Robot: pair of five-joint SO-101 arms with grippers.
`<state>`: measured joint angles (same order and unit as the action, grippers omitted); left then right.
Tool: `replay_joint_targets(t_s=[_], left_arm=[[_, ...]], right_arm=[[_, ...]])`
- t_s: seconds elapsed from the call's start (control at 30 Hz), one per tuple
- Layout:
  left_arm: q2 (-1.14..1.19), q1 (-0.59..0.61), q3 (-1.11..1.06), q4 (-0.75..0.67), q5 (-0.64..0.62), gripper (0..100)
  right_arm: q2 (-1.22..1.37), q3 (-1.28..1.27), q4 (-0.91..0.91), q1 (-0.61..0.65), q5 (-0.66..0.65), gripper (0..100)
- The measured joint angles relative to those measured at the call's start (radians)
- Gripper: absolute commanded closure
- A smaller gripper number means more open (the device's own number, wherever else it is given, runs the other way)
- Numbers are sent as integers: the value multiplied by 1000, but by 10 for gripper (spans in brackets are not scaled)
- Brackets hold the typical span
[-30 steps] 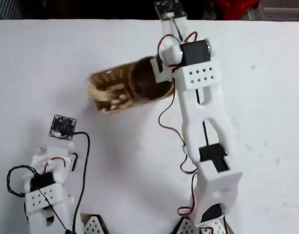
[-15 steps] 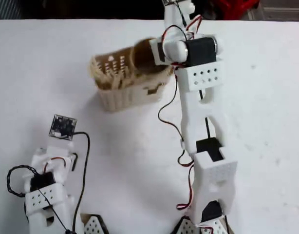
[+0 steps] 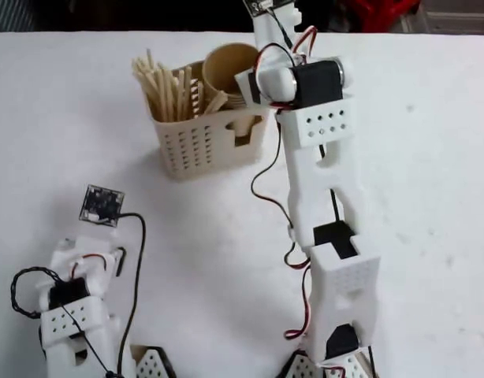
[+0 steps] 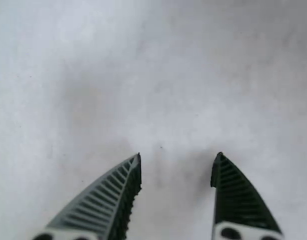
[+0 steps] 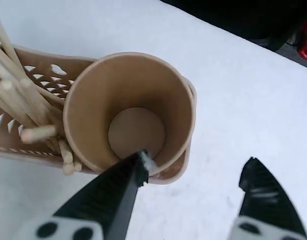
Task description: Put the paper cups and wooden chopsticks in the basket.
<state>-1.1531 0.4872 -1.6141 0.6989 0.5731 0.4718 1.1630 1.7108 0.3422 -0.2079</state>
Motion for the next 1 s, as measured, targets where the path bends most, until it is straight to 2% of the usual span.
replay_joint_targets(t_s=[0.07, 0.17, 0.4, 0.57, 0.73, 0.9, 1.0], left_arm=[[0, 0, 0, 0, 0, 763], [0, 0, 0, 0, 0, 763], [0, 0, 0, 0, 0, 763], [0, 0, 0, 0, 0, 763], [0, 0, 0, 0, 0, 763], [0, 0, 0, 0, 0, 763], [0, 0, 8, 0, 0, 763]], right_arm=[[0, 0, 3, 0, 0, 996], [-28, -25, 8, 0, 0, 937], [-318, -379, 9, -2, 0, 980], [-617, -767, 6, 0, 0, 979], [-925, -1269, -153, 0, -14, 975], [-1240, -1781, -348, -51, -141, 974], [-1436, -2030, -394, -106, -201, 974]])
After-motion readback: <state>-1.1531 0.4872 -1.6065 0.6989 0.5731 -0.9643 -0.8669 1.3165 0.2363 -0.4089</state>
